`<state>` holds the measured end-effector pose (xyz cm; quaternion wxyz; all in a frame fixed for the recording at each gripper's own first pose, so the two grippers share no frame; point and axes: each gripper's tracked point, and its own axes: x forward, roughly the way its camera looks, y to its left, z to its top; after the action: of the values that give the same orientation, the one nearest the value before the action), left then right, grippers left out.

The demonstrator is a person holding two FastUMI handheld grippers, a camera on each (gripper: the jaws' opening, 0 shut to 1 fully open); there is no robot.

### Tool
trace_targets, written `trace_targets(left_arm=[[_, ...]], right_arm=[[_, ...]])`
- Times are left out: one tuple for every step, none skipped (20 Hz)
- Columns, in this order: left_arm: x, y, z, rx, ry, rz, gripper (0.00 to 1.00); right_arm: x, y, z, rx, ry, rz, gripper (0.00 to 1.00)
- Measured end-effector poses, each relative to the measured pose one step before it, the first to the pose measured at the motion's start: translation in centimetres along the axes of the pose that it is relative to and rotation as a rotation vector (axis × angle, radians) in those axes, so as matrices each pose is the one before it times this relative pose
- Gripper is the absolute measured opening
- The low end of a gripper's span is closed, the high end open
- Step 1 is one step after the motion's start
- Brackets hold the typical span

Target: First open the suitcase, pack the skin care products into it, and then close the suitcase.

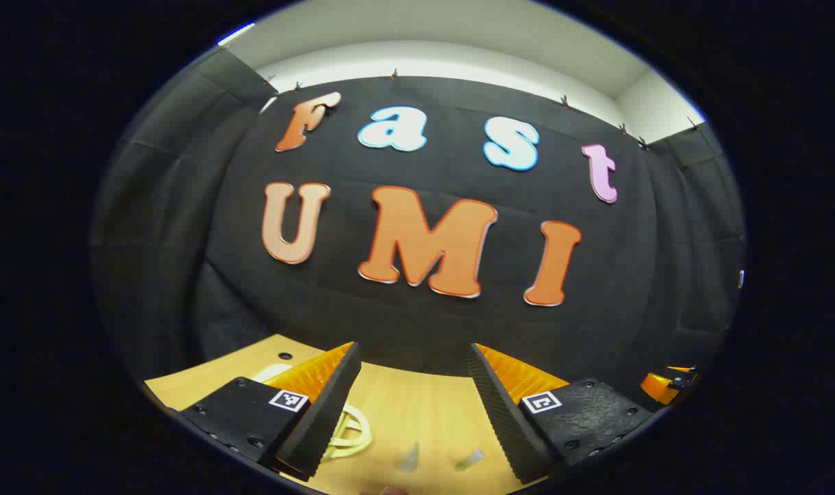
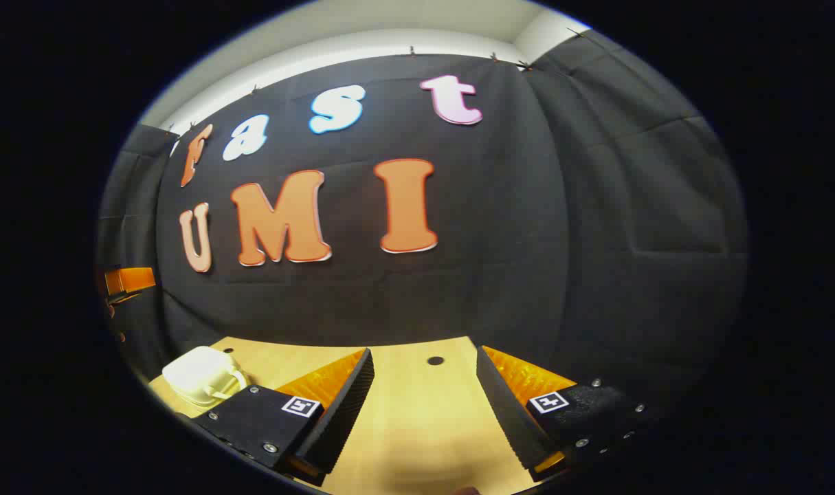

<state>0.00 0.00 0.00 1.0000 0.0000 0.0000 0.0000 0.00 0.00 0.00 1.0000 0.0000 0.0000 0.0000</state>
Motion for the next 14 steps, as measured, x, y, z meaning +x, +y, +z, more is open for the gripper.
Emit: trace_targets(left_arm=[[-0.752, 2.586, -0.163, 0.00131, 0.00133, 0.00344, 0.94], [-0.284, 2.186, -0.402, -0.00083, 0.01708, -0.00093, 0.94], [-0.129, 1.486, -0.781, -0.00898, 0.02647, -0.00641, 0.97], [-0.17, 1.186, -0.656, -0.01587, 0.02658, -0.00962, 0.97], [0.115, 0.867, -0.415, -0.01489, 0.01629, -0.01218, 0.97], [0.061, 0.856, -0.053, -0.00691, 0.00996, -0.00665, 0.97], [0.018, 0.534, -0.345, 0.00733, 0.01051, -0.00911, 0.97], [0.097, 0.422, -0.324, 0.02086, 0.01365, -0.00274, 0.97], [0.053, 0.176, -0.303, 0.02796, 0.00969, -0.00074, 0.97], [0.068, 0.142, 0.054, 0.02237, 0.00429, -0.00137, 0.97], [0.045, -0.009, -0.11, 0.01045, 0.00059, -0.00099, 0.97], [-0.063, -0.114, 0.024, -0.002, -0.00244, 0.00071, 0.97], [-0.128, -0.211, -0.18, -0.00957, 0.00072, -0.00165, 0.97], [-0.123, -0.202, -0.126, -0.015, 0.0018, 0.0011, 0.97]], right_arm=[[-0.101, 2.303, -0.096, -0.00106, 0.00469, 0.01281, 0.95], [-0.265, 2.479, -0.175, 0.00078, -0.0001, 0.00591, 0.95], [-0.317, 2.274, -0.015, 0.00387, -0.00097, 0.0046, 0.95], [-0.254, 1.899, -0.305, 0.00067, -0.00213, 0.00706, 0.95], [-0.328, 1.667, -0.168, -0.00477, -0.00031, 0.00351, 0.95], [-0.31, 1.197, -0.338, -0.00628, 0.00377, 0.0004, 0.95], [-0.177, 0.86, -0.172, 0.00301, 0.00666, -0.00035, 0.95], [-0.256, 0.782, -0.109, 0.02003, 0.0099, 0.00688, 0.95], [-0.267, 0.71, -0.073, 0.02306, 0.01038, 0.01187, 0.95], [-0.107, 0.373, 0.015, 0.01044, 0.00844, 0.00668, 0.95], [0.02, -0.023, -0.013, -0.00325, 0.01165, 0.00035, 0.95], [0.16, -0.204, -0.229, -0.01108, 0.01348, -0.00166, 0.95], [0.122, -0.256, -0.133, -0.01222, 0.01344, 0.00084, 0.95], [0.108, -0.264, 0.167, -0.00487, 0.00502, 0.00389, 0.95]])
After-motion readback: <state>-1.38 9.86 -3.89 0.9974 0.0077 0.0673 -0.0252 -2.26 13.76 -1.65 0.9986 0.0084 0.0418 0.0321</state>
